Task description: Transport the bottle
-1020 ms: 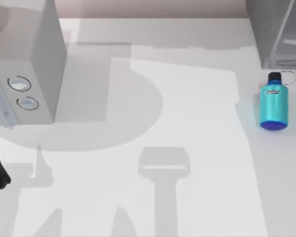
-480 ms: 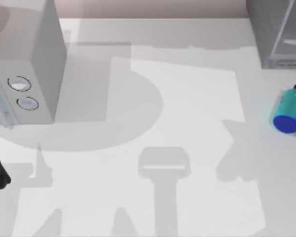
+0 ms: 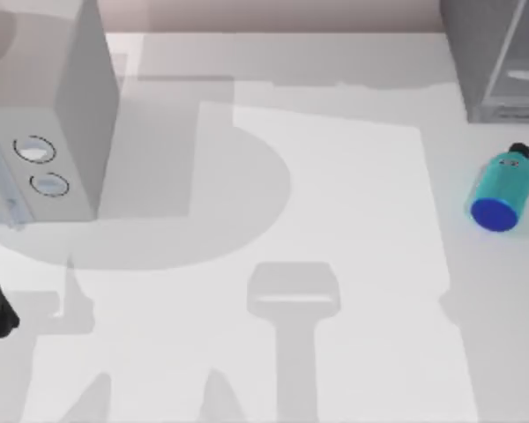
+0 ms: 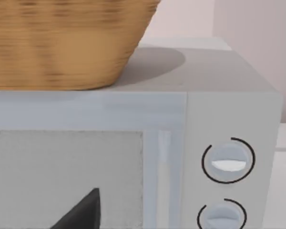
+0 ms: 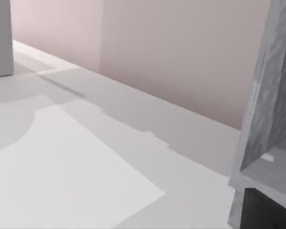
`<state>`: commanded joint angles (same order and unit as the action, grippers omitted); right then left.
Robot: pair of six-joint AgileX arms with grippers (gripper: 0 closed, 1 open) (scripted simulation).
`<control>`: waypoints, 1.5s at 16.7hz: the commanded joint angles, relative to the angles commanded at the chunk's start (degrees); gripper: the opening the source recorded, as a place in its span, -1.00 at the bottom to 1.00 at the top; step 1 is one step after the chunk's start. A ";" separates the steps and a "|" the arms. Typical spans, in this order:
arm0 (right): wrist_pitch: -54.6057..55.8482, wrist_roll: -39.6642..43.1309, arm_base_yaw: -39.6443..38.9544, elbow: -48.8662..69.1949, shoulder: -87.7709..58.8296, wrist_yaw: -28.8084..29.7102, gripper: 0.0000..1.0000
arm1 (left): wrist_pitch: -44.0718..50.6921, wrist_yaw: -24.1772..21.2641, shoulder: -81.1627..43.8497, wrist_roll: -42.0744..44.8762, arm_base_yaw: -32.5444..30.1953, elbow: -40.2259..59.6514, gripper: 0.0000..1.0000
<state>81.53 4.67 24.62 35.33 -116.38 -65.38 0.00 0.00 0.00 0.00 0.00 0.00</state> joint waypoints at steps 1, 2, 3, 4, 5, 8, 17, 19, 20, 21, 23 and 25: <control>0.34 -0.05 -0.22 0.25 -0.76 0.30 -1.00 | 0.00 0.00 0.00 0.00 0.00 0.00 1.00; 0.72 -0.10 -0.52 0.56 -1.55 0.78 -1.00 | 0.00 0.00 0.00 0.00 0.00 0.00 1.00; 1.06 -0.15 -0.81 0.84 -2.30 1.24 -1.00 | 0.00 0.00 0.00 0.00 0.00 0.00 1.00; 1.40 -0.19 -1.09 1.12 -3.04 1.66 -1.00 | 0.00 0.00 0.00 0.00 0.00 0.00 1.00; 1.75 -0.23 -1.38 1.40 -3.78 2.09 -1.00 | 0.00 0.00 0.00 0.00 0.00 0.00 1.00; 2.79 -0.34 -2.26 2.25 -6.01 3.37 -1.00 | 0.00 0.00 0.00 0.00 0.00 0.00 1.00; 5.81 -0.77 -4.92 4.71 -12.95 7.42 -1.00 | 0.00 0.00 0.00 0.00 0.00 0.00 1.00; 6.01 -0.85 -5.23 4.90 -13.52 7.86 -1.00 | 0.00 0.00 0.00 0.00 0.00 0.00 1.00; 6.01 -0.85 -5.23 4.90 -13.52 7.86 -1.00 | 0.00 0.00 0.00 0.00 0.00 0.00 1.00; 6.01 -0.85 -5.23 4.90 -13.52 7.86 -1.00 | 0.00 0.00 0.00 0.00 0.00 0.00 1.00; 6.01 -0.85 -5.23 4.90 -13.52 7.86 -0.85 | 0.00 0.00 0.00 0.00 0.00 0.00 1.00; 6.01 -0.85 -5.23 4.90 -13.52 7.86 -0.55 | 0.00 0.00 0.00 0.00 0.00 0.00 1.00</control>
<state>87.53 3.82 19.39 40.22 -129.90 -57.52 0.00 0.00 0.00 0.00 0.00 0.00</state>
